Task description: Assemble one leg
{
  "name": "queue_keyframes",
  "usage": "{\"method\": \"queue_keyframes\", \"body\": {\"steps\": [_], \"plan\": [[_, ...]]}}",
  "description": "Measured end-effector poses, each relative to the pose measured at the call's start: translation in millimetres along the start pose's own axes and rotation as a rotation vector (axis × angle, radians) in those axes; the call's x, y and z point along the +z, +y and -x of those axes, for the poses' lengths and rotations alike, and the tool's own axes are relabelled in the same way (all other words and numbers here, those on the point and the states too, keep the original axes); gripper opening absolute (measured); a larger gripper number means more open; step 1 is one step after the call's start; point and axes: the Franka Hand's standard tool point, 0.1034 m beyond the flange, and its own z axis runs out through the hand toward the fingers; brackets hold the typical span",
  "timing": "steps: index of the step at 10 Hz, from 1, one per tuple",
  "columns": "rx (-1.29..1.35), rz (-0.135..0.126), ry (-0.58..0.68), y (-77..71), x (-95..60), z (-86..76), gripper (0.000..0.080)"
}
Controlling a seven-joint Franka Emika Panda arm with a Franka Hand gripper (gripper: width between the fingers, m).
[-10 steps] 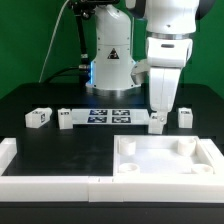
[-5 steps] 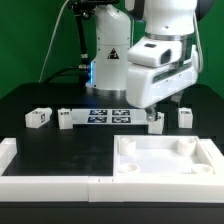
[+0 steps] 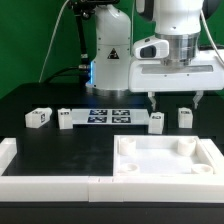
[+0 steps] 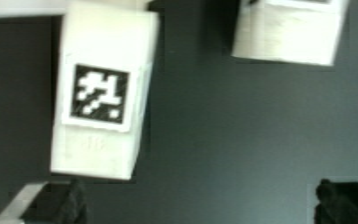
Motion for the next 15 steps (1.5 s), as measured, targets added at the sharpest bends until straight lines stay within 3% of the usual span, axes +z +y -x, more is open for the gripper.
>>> {"method": "queue_keyframes", "body": {"steps": [3, 6, 10, 12, 15], "plan": [[0.243, -0.012, -0.006, -5.1, 0.8, 2.2, 0.0649], [0.164, -0.007, -0.005, -31.1, 15.2, 32.7, 0.0649], [0.109, -0.006, -0.017, -33.2, 17.2, 37.0, 0.0649], [0.079, 0.017, -0.208, -23.7, 16.6, 41.4, 0.0649], [0.054, 0.032, -0.475, -25.1, 16.7, 42.5, 0.0649]]}}
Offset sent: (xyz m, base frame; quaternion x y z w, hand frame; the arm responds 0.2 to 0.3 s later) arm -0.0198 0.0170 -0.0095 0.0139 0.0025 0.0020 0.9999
